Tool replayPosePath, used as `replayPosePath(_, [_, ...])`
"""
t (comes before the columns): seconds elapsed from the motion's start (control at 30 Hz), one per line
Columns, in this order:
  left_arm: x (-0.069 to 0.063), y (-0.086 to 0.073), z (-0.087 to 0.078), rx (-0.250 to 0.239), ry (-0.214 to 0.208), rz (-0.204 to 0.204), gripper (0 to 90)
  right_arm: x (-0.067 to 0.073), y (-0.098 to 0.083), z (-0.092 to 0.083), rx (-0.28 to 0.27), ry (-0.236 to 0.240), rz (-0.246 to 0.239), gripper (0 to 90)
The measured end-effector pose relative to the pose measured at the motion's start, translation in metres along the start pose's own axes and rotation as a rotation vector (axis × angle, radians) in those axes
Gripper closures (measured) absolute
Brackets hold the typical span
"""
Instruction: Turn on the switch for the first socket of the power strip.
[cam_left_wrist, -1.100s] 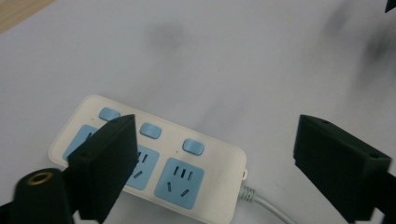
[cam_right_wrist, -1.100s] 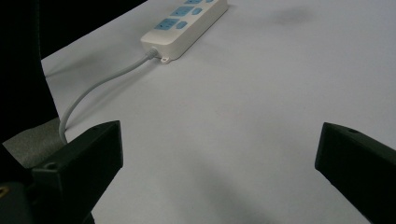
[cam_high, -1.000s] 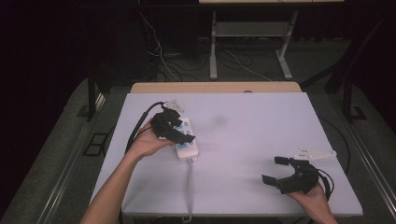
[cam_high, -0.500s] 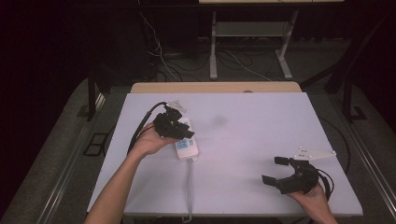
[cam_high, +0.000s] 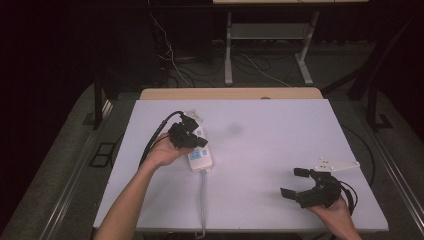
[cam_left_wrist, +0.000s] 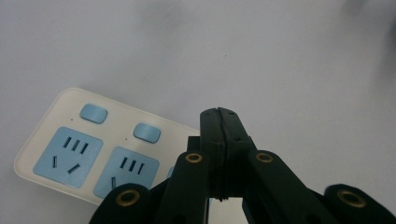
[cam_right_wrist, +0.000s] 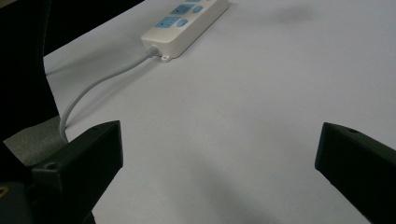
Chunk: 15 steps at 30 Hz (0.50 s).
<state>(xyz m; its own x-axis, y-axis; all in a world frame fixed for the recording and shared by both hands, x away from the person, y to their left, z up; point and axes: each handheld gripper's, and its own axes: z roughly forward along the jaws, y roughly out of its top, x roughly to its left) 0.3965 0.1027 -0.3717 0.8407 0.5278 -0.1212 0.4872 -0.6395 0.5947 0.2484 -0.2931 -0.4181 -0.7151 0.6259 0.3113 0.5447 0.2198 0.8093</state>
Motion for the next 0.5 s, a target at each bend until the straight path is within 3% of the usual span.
replayPosePath(0.5, [0.002,-0.004,0.016,0.053,-0.005,0.004,89.1,0.0,0.0,0.0,0.003,0.002,-0.002,0.6])
